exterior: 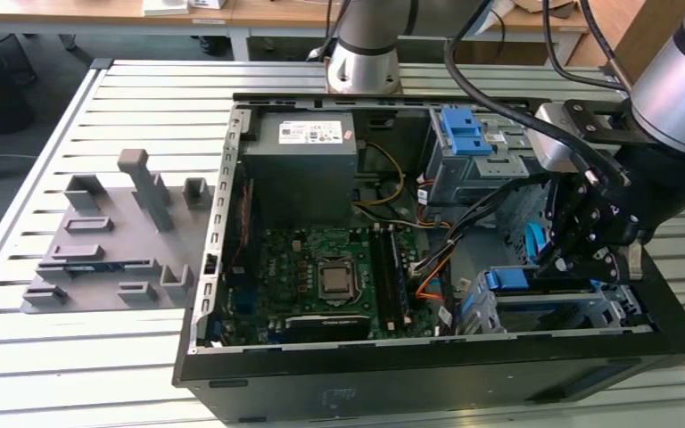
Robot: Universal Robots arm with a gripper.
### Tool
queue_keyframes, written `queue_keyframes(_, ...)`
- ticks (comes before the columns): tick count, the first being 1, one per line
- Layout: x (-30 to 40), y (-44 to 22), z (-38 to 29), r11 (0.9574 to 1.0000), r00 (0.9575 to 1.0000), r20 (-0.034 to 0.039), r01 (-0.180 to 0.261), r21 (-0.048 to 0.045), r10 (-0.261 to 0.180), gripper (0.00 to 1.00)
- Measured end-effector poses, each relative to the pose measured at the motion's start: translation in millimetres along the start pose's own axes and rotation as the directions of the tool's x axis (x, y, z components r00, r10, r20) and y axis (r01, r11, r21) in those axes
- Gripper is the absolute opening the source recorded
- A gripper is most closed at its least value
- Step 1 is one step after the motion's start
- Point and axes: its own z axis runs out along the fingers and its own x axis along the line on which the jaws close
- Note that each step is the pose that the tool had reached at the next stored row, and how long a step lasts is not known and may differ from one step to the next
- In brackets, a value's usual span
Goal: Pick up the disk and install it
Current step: 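Insert the second disk wire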
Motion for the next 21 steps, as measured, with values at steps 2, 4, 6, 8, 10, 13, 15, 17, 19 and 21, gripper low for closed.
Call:
queue_keyframes(2, 0.0, 0.0, 0.0, 1.0000, 1.0000, -0.0001, 0.000, 0.0000, 0.000, 0.16)
queue_keyframes(4, -0.1, 0.0, 0.3, 1.0000, 1.0000, 0.0007, 0.000, 0.0001, 0.000, 0.17)
queue_keyframes(6, 0.0, 0.0, 0.1, 1.0000, 1.0000, 0.0002, 0.000, 0.0000, 0.000, 0.23)
queue_keyframes(8, 0.0, 0.0, -1.0, 1.0000, 1.0000, -0.0001, 0.000, 0.0000, 0.000, 0.23)
queue_keyframes(10, 0.0, 0.1, -2.4, 1.0000, 1.0000, -0.0002, 0.000, 0.0000, 0.000, 0.23)
queue_keyframes(13, 0.0, 0.2, -5.2, 1.0000, 1.0000, -0.0001, 0.000, 0.0000, 0.000, 0.23)
queue_keyframes(15, 0.0, 0.2, -7.2, 1.0000, 1.0000, -0.0001, 0.000, 0.0000, 0.000, 0.23)
queue_keyframes(17, 0.0, 0.3, -9.5, 1.0000, 1.0000, -0.0002, 0.000, 0.0000, 0.000, 0.23)
queue_keyframes(19, 0.0, 0.4, -11.9, 1.0000, 1.0000, -0.0001, 0.000, -0.0001, 0.000, 0.23)
queue_keyframes(21, 0.0, 0.5, -14.3, 1.0000, 1.0000, -0.0003, 0.000, -0.0002, 0.000, 0.23)
